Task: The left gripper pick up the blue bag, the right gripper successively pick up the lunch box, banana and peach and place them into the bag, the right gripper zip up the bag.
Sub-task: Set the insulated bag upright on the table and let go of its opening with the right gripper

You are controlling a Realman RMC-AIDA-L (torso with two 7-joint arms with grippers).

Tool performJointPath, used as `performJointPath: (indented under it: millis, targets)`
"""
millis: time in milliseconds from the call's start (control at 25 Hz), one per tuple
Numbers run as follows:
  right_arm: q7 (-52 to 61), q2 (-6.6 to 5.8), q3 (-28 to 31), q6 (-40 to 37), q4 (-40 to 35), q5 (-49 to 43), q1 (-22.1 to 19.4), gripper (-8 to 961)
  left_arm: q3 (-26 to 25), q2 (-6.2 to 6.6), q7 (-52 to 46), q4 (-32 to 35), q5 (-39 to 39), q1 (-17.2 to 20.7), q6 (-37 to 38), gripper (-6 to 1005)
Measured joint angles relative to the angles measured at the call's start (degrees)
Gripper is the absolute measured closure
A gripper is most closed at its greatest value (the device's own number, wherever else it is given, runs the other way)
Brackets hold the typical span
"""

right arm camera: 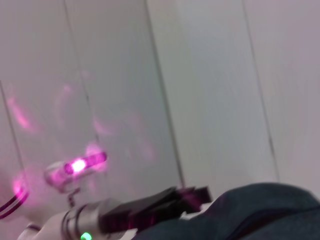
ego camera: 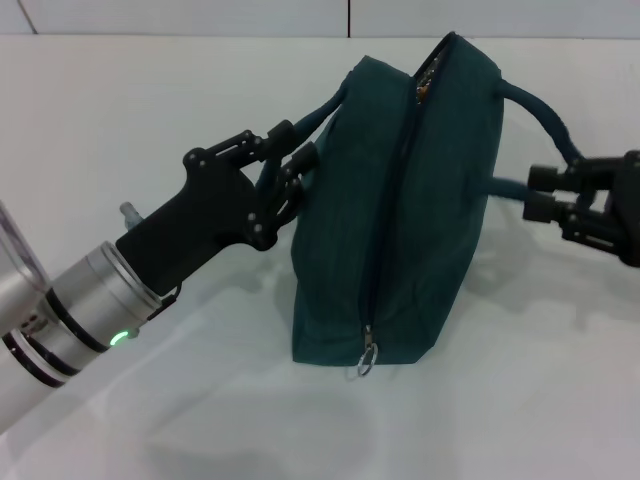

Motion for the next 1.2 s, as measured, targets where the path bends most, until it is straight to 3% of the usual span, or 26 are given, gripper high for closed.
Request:
performJointPath:
  millis: [200,360,480,720,800,1000,1200]
  targets:
    - [0.0,1.19,4.0,-0.3,-2.2,-0.1,-2.2,651,1.7,0.00,0.0,0.3,0.0,-0.1,0.1,666]
    - [-0.2,1.22,4.4,-1.8,-3.1,0.0,-3.2,503,1.4,0.00,-0.4,0.4,-0.5,0.0,0.7,537]
    - [-0.3,0.95,4.5,-4.4,-3.1,-0.2,-3.4,396,1.3,0.00,-0.5,0.4,-0.5,0.0,0.7,537]
    - [-1.4,0.13,4.2,-13.4,-3.4,-8.4,-2.9,406,1.3,0.00,-0.5,0.3,-0.7,-0.1,0.4,536]
    - [-1.7,0.96,3.9,-13.0,-3.6,-11.6,-2.7,406,1.3,0.00,-0.5,0.3,-0.7,-0.2,0.3,536]
    - [-1.7,5.79,1.8,-3.1,-2.5,-19.6,-0.1,407,1.2,0.00,-0.4,0.4,-0.9,-0.5,0.3,536]
    - [-1.4,6.41,-10.3,6.9,4.8,-16.0,5.8,426,1.2,0.00,-0.4,0.2,-1.3,-1.1,0.3,537]
